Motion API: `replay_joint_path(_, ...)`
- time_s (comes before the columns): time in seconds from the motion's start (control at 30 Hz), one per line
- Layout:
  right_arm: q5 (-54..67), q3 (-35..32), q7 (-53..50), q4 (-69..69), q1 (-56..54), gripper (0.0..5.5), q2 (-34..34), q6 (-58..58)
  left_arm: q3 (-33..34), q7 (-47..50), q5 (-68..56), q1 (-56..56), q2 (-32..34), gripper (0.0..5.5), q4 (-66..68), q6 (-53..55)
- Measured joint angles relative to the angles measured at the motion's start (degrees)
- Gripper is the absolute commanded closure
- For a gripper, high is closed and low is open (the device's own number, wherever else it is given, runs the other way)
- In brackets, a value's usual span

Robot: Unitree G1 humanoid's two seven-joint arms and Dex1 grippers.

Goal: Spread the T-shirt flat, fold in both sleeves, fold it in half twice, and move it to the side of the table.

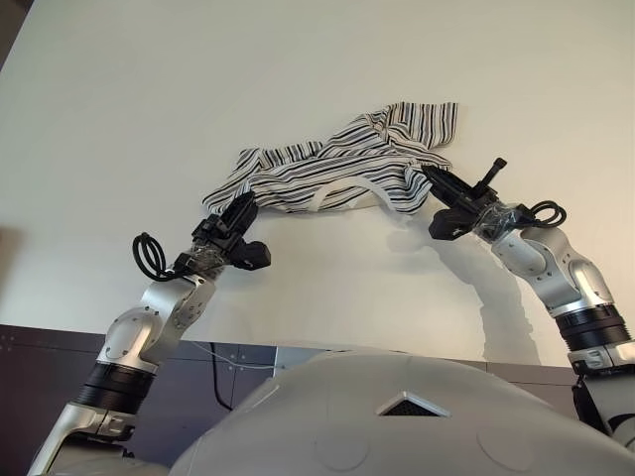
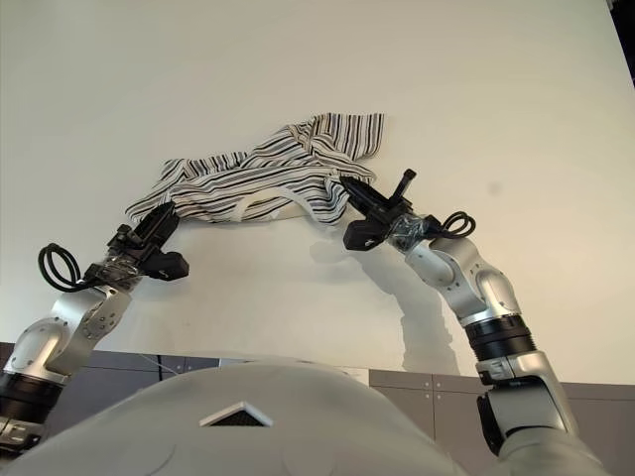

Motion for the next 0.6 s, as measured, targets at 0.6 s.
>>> replay_joint_path(0.6, 62.40, -17.40, 24.10, -16.44, -9.15, 5.40, 7.39, 47.57, 18.47, -34.00, -71.32, -21.41, -7.06, 5.37, -12.46, 22.43)
